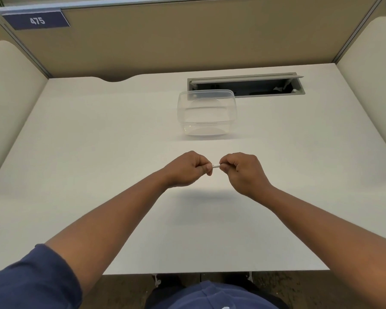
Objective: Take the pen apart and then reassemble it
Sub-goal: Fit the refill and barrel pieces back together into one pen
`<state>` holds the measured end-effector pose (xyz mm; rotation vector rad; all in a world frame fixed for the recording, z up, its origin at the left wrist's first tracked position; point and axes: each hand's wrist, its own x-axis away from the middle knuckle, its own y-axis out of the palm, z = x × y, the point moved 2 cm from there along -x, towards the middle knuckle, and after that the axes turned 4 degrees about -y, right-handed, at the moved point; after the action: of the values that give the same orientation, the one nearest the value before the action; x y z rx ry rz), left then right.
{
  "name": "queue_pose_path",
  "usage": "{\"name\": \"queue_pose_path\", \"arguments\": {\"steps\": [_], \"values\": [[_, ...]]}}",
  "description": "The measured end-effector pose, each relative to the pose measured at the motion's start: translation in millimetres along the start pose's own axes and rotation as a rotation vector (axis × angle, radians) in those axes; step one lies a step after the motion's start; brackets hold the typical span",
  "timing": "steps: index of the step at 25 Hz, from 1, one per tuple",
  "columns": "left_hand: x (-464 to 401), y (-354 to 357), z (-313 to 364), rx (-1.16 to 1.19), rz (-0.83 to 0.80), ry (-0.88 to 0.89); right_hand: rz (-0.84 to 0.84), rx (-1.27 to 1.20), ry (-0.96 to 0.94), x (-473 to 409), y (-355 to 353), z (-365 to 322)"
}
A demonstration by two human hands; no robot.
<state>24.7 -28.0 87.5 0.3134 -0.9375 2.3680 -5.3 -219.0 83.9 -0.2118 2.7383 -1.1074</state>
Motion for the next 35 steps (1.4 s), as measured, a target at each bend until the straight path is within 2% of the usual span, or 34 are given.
{"name": "queue_pose_path", "arguments": {"steps": [2,4,6,8,11,17,21,25,31,35], "values": [[2.3,3.8,3.2,-0.296,0.125,0.053,-0.102,-0.12,0.242,-2.3,-1.3,1.0],[4.5,8.9,4.9,-0.531,0.247,0.19,-0.192,-0.346,0.5,-5.7,-3.2,2.4],[5.3,12.5,3.8,-0.639,0.323,0.294,-0.265,-0.552,0.673,-8.3,-4.7,5.8],[3.3,14.8,0.4,-0.677,0.362,0.338,-0.335,-0.675,0.756,-8.9,-5.5,9.8],[0.1,19.1,-5.2,-0.667,0.382,0.336,-0.365,-0.639,0.729,-7.6,-3.2,12.1],[-5.1,20.1,-9.9,-0.642,0.369,0.301,-0.216,-0.568,0.51,-4.7,0.1,14.0],[-8.3,16.6,-7.1,-0.539,0.277,0.284,-0.119,-0.329,0.373,-10.2,-0.6,16.9],[-7.1,5.3,-19.5,-0.469,0.223,0.224,-0.019,-0.338,0.377,-14.3,-3.9,24.9],[-3.9,-2.6,-52.2,-0.267,0.348,0.123,0.008,-0.331,0.399,-15.2,-1.0,41.8],[-10.2,-4.8,-64.0,-0.171,0.356,0.103,0.021,-0.306,0.423,-16.7,3.8,56.3]]}}
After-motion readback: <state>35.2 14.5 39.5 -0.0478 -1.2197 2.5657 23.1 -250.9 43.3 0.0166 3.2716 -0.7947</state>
